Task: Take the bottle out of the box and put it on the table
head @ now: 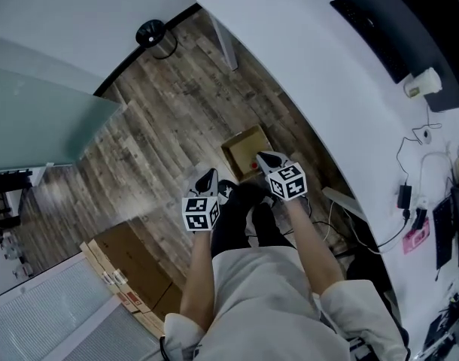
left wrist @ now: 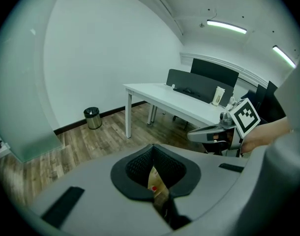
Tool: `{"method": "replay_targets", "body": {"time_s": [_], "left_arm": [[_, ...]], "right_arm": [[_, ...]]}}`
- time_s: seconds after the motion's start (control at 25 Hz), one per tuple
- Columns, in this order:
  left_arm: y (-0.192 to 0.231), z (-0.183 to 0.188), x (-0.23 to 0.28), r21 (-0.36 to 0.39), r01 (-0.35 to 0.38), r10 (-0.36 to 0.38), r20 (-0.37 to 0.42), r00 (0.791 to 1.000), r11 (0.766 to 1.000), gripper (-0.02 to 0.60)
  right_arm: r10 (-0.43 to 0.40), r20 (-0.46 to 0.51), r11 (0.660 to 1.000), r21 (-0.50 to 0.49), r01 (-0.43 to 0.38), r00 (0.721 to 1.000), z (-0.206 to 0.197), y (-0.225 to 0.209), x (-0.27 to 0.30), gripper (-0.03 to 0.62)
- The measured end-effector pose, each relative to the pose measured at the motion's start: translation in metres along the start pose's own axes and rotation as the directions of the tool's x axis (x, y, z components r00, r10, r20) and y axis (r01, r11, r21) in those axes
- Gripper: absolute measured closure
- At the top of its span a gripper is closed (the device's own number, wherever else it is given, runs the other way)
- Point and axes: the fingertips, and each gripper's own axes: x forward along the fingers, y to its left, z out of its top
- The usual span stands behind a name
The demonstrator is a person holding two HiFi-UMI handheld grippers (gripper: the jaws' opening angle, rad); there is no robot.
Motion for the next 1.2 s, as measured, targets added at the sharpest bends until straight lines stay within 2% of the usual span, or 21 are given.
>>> {"method": "replay_targets", "body": {"time_s": [0.24, 0.56, 0.88, 1.2], "left_arm": [[0.021, -0.035, 0.036, -0.066, 0.015, -0.018, -0.042, 0.999, 0.998, 0.568], [0.049, -0.109, 0.103, -0.166, 0.036, -0.044, -0.046, 0.998, 0.985, 0.568], [0.08, -0.205, 0.141, -0.228, 0.051, -0.07, -0.073, 0.995, 0.972, 0.568], [0.096, -0.27, 0.2, -0.214, 0.097, -0.117, -0.081, 0.99, 0.972, 0.569]], "right_arm": [[-0.073, -0.106, 0.996, -0.062, 0.067, 0.992, -0.031, -0.026, 0.029, 0.553], [-0.164, -0.208, 0.982, -0.123, 0.14, 0.964, -0.108, -0.068, 0.079, 0.553], [-0.17, -0.35, 0.976, -0.189, 0.109, 0.921, -0.209, -0.07, 0.14, 0.553], [-0.16, -0.436, 0.971, -0.232, 0.061, 0.886, -0.277, -0.086, 0.192, 0.553]]}}
